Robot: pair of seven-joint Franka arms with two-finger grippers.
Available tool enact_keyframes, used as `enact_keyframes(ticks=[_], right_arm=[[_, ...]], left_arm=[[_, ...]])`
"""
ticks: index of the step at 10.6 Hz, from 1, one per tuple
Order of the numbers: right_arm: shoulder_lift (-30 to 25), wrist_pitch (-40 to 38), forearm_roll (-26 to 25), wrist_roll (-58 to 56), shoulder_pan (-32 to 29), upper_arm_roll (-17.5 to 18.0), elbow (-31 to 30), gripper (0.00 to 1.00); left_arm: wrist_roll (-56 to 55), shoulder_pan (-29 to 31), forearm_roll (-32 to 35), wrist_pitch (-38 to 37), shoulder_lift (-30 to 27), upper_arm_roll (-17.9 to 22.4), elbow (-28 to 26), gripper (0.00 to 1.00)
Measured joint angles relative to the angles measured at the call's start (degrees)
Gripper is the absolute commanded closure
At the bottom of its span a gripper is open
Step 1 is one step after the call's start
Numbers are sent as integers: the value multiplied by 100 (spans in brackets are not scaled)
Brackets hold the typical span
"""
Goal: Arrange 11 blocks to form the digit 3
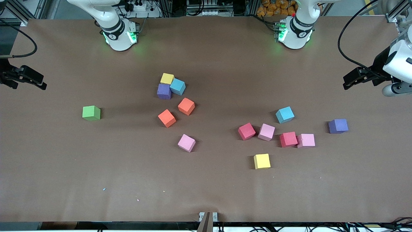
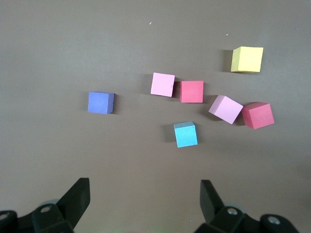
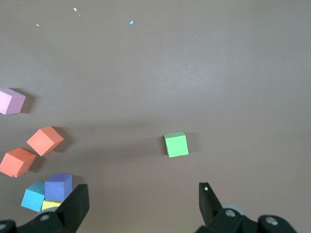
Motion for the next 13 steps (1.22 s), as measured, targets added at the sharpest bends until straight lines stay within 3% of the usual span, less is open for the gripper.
enact_keyframes(ticks=[9,13], right_arm=[[-4,62,0,0,19,21,63,0],[-17,57,1,0,20,23,73,0]], left_arm=[[11,-110,155,-2,14,-71,3,0],[13,-305,201,1,333,-129,0,0]])
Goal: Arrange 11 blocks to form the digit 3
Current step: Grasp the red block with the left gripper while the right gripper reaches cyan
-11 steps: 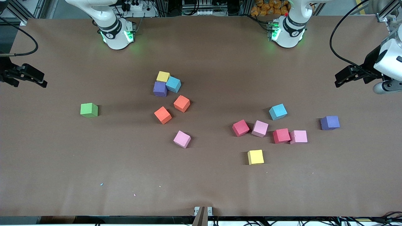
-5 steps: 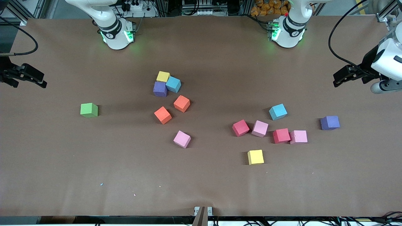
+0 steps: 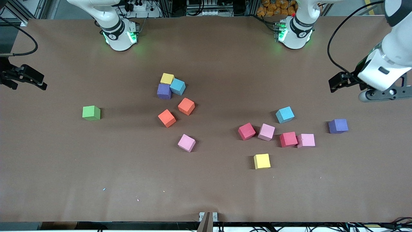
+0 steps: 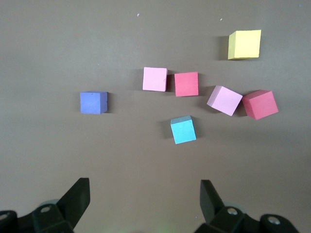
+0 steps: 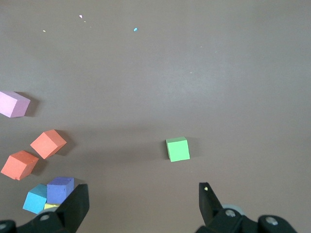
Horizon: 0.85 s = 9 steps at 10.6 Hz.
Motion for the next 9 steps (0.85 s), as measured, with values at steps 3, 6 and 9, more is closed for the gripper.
enact_keyframes(ticks=[3,6,9], right_arm=[[-4,-6,16,-9,27,11,2,0],[5,-76,22,-337,341,31,-21,0],[124,-255,36,-441,709,47,-192,0]], left_arm=[[-23,-243,0,162,539,-34,291,0],[-564,-697,0,840,1381,-48,484,0],[-1056,-997,0,1751,2087,-52,596,0]])
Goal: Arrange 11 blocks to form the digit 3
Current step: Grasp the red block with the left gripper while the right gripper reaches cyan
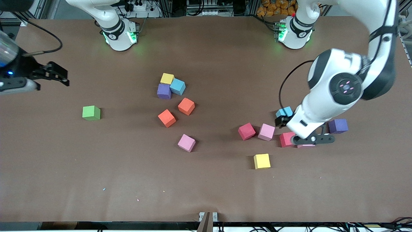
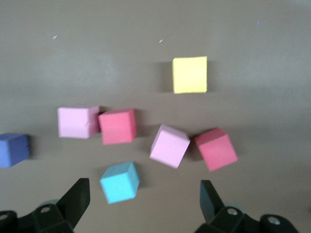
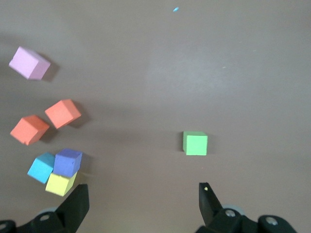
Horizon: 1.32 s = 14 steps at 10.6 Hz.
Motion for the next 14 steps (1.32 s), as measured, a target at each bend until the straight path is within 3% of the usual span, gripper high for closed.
enact_keyframes(ticks=[4,6,10,14], right_arm=[[195,-9,39,-82,868,20,-619,0],[209,158,176,-74,1306,29,-991,0],[222,704,555,-166,1704,30,-1712,0],[227,1659,1061,-827,1999,37,-2613,0]], left_arm=[[-1197,-226,-245,786,845,-58,193,0],[-1736,-273,-580,825,1048,-76,208,0],[-2633,-606,-616,828,1288,-96,185,0],[-2729,-757,-616,1448,1432,-93,-410,0]])
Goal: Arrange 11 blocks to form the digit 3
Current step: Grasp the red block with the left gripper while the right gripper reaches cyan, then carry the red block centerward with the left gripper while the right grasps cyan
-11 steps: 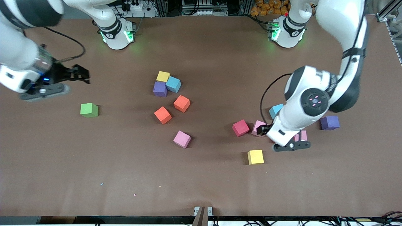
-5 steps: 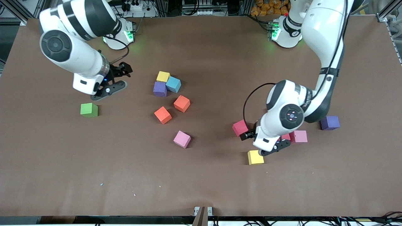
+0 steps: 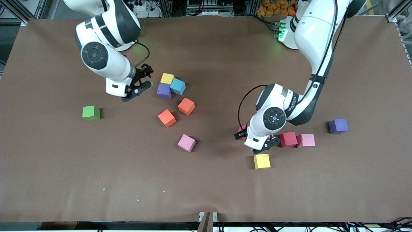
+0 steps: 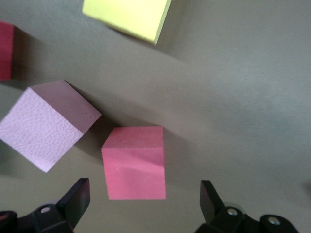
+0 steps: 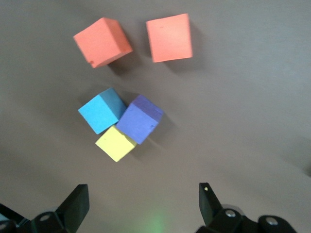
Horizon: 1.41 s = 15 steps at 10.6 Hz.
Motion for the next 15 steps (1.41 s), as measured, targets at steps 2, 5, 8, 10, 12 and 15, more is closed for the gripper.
enact_keyframes(ticks=[2,5,8,10,12,15], right_arm=[[0,659,161,-536,169,-1,-467,0],[-7,1550,171,-668,867,6,-869,0],[69,2494,171,-999,1369,9,-1292,0],[160,3091,171,-1224,1496,5,-1536,0],[349,3561,171,-1295,1663,6,-1711,0],[580,3829,171,-1373,1765,6,-1764,0]], left_arm=[[0,-1,41,132,9,5,-198,0],[0,-2,140,175,12,11,-288,0],[1,-3,141,378,107,16,-339,0],[1,-1,141,512,203,25,-339,0],[1,0,141,551,260,29,-340,24],[1,-4,141,562,274,27,-339,63]])
